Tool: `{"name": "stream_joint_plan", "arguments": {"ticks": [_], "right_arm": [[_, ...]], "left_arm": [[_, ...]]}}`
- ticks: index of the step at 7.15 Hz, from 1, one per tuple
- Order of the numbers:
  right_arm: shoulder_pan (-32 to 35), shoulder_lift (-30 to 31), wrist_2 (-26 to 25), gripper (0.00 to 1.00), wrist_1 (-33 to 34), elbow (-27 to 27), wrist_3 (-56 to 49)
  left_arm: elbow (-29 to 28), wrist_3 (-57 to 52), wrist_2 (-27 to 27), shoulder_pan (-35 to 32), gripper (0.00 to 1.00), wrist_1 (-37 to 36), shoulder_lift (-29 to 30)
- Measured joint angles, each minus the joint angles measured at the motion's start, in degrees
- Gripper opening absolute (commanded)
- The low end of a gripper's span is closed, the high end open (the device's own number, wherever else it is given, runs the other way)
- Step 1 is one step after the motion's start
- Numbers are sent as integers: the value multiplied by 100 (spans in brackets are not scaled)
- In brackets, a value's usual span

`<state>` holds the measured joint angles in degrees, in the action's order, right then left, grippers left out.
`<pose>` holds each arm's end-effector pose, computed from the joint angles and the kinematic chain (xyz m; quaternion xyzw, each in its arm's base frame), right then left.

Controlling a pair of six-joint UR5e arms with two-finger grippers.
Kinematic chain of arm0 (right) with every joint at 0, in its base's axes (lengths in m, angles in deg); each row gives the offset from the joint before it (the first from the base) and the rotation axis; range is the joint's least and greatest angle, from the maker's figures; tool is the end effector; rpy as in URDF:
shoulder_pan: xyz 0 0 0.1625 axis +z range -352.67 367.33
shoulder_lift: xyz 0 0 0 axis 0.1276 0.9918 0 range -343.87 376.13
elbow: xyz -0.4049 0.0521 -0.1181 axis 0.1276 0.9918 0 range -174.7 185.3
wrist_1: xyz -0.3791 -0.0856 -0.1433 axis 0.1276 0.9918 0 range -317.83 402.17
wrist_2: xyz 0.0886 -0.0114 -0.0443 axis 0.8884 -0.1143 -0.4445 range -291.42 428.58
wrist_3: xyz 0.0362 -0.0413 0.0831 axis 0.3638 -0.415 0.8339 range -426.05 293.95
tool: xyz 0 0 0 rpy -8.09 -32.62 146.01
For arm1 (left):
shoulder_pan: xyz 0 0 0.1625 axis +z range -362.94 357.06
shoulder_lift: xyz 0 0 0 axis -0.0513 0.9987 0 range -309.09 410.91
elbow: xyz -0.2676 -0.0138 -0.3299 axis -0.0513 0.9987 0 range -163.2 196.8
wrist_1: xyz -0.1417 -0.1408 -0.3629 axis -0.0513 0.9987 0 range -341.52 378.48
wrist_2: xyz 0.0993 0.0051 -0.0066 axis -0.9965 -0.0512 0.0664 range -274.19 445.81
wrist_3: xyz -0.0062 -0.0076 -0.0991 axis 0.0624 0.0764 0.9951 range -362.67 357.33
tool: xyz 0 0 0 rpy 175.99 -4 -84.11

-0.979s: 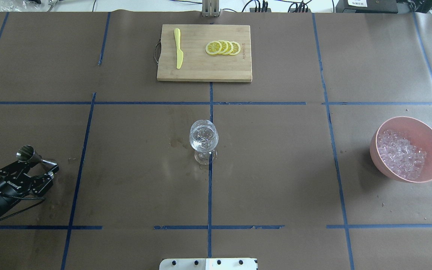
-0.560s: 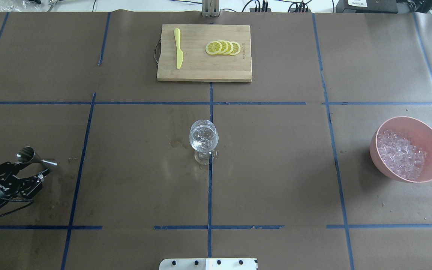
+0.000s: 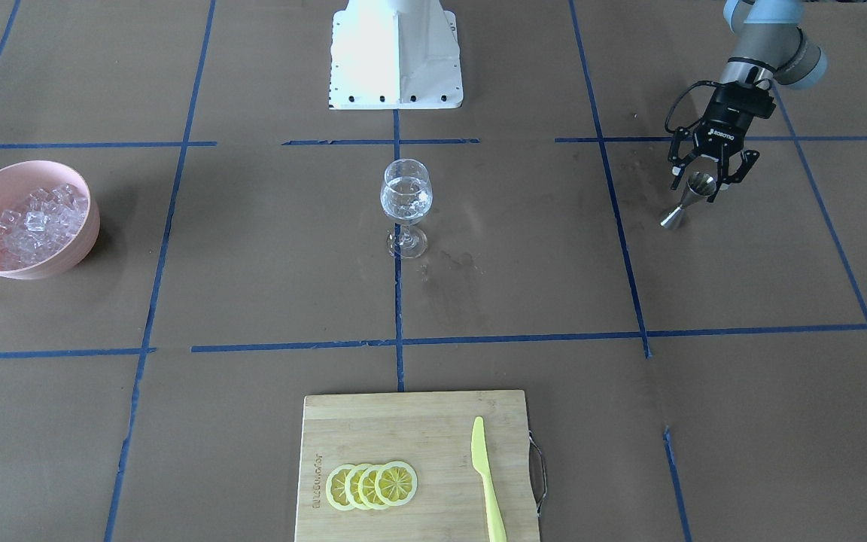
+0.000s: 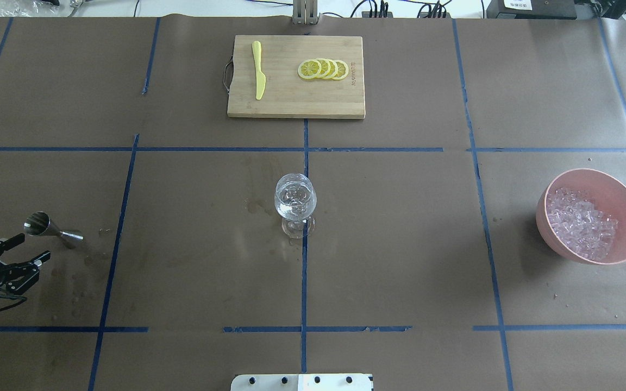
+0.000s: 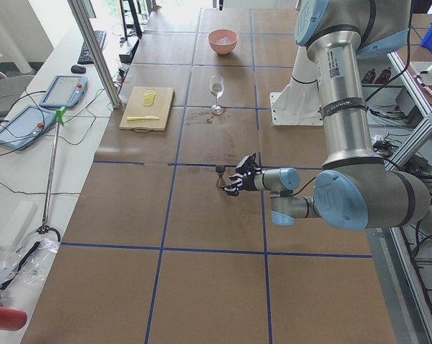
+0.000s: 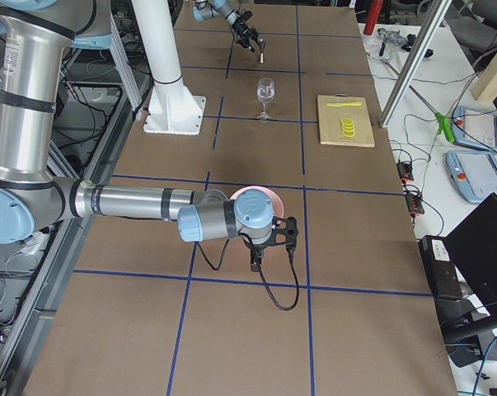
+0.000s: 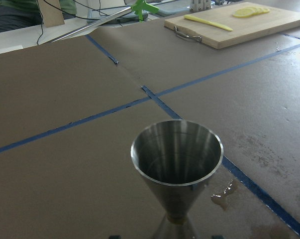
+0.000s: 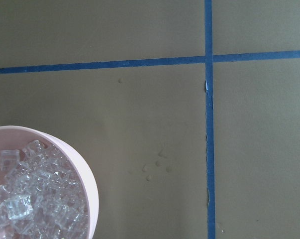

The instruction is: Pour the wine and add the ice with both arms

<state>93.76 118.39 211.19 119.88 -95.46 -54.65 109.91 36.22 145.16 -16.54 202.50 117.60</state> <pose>0.0284 -0.4136 0.6288 0.0261 -0.4484 0.0193 0.8932 0.2579 -0.2519 0.6164 0.4885 0.3762 0.0977 0.7813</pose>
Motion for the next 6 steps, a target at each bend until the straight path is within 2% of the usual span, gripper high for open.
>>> {"name": "stream_joint_plan", "arguments": {"ticks": [2,3,4,6], "right_arm": [[-262,-3,-10,100,-1,-268,263],[-524,-4,-23,100,-1,-474,657],[-803,-4,-79,100,-78,-663,1050],[-1613,5,-707,100,-826,-816,2148]], "left_arm": [[-12,-928,627,-596,73,-62,-294],[-84,-1513,1120,-1099,84,-67,-378],[-213,-2071,1733,-1696,100,-67,-390],[-529,-2890,3217,-3036,100,-105,-254]]}}
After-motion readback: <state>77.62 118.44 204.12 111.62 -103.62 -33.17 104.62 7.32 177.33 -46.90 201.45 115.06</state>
